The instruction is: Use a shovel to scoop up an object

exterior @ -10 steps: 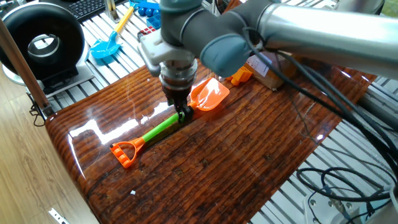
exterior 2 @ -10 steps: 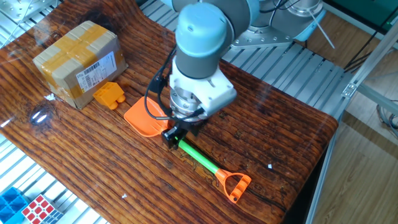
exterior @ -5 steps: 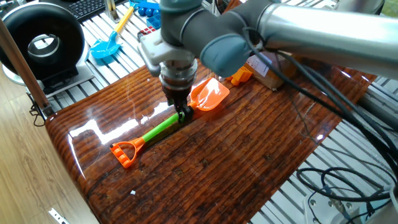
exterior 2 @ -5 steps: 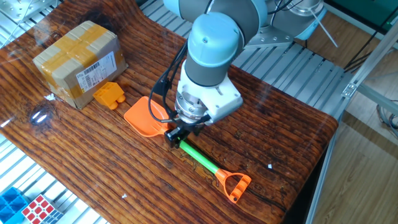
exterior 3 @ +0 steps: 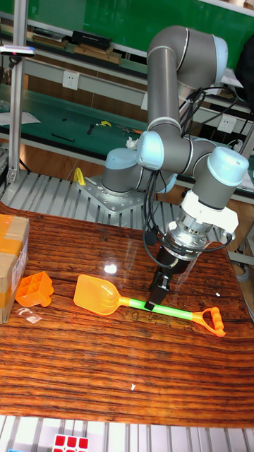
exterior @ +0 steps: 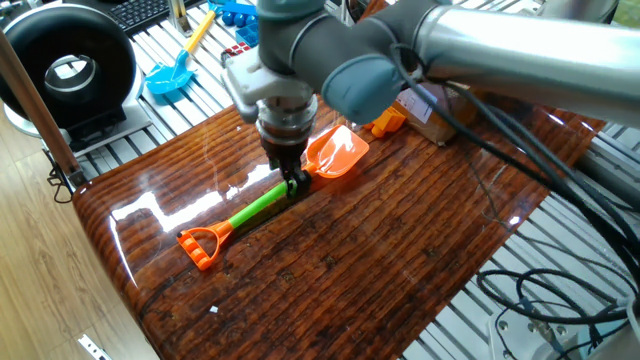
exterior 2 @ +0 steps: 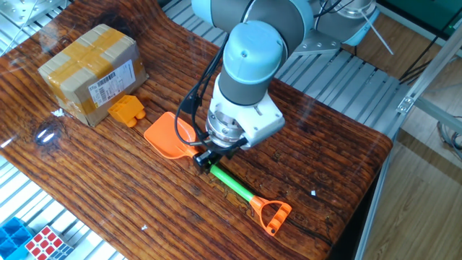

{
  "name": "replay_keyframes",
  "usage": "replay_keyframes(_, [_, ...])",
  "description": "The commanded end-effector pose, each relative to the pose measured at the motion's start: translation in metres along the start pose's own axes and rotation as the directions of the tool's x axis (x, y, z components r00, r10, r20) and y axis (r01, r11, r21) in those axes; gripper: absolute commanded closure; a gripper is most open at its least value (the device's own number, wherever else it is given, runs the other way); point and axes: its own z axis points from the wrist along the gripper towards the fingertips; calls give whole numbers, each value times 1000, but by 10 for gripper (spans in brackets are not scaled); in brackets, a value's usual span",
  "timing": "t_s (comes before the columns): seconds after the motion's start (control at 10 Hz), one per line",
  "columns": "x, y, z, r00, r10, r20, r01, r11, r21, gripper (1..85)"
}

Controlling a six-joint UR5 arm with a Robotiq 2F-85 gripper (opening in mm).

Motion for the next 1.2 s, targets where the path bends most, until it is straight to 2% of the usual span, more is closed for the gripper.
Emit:
replay_keyframes(0.0, [-2,-1,4,1000,-1,3,1,1000,-3,260])
replay_keyframes(0.4, [1,-3,11,1000,-9,-6,9,1000,1,273])
replay_keyframes(1.1, [0,-3,17,1000,-13,10,13,1000,6,297])
